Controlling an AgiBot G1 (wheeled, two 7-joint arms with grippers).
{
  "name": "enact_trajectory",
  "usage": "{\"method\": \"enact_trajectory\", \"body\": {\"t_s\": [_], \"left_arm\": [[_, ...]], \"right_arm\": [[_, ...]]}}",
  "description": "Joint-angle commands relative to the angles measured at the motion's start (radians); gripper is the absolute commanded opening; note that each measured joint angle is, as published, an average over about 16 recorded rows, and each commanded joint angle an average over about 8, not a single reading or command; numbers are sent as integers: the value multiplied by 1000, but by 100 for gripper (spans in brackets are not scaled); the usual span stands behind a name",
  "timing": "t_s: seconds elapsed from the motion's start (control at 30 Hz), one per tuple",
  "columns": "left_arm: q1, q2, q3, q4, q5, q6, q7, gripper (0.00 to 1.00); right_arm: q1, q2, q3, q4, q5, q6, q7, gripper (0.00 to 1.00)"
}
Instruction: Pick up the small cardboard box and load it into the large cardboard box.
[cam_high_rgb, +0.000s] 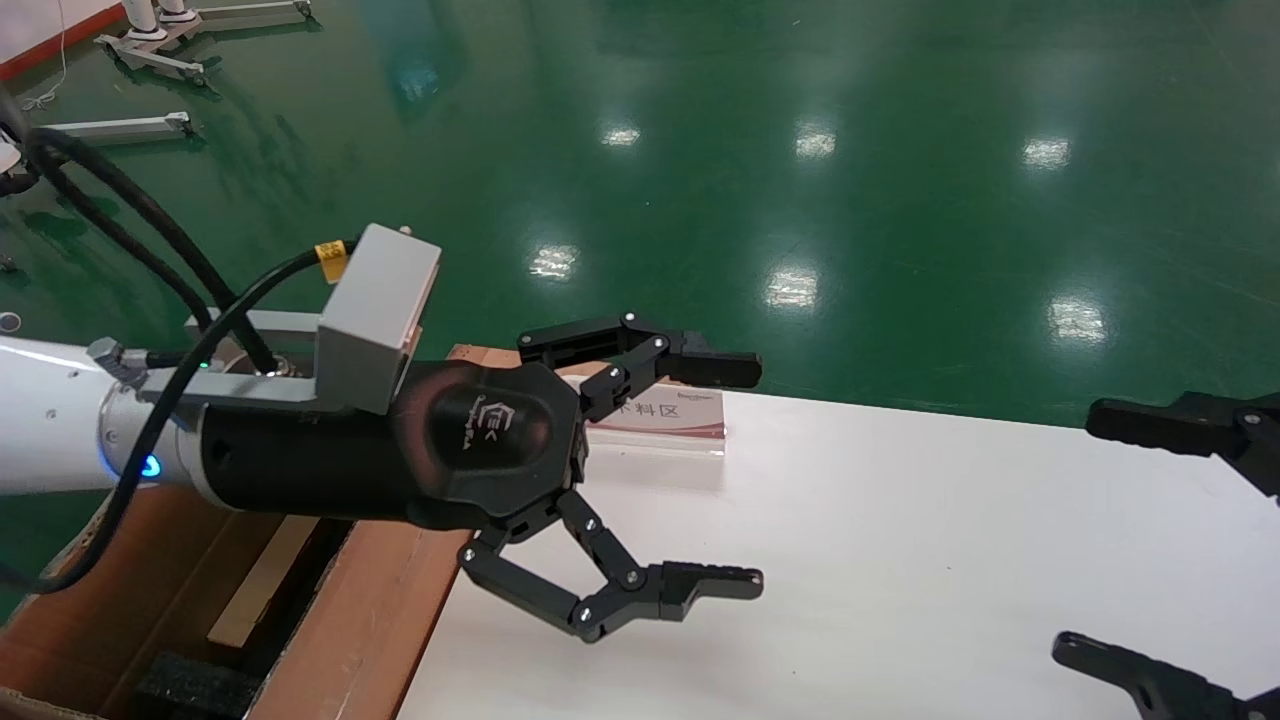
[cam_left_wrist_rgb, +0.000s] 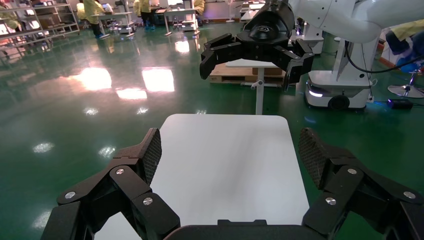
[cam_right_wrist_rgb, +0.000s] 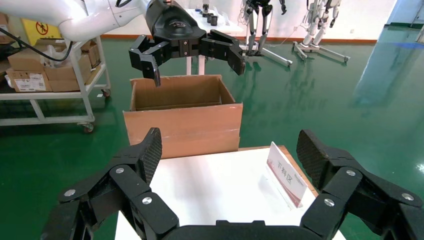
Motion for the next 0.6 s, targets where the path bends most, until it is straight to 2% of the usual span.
{"method": "enact_trajectory", "body": {"t_s": [0.03, 0.6], "left_arm": [[0, 0, 0, 0, 0, 0, 0, 100], [0, 0, 0, 0, 0, 0, 0, 100]], "right_arm": [[0, 0, 0, 0, 0, 0, 0, 100], [0, 0, 0, 0, 0, 0, 0, 100]]}}
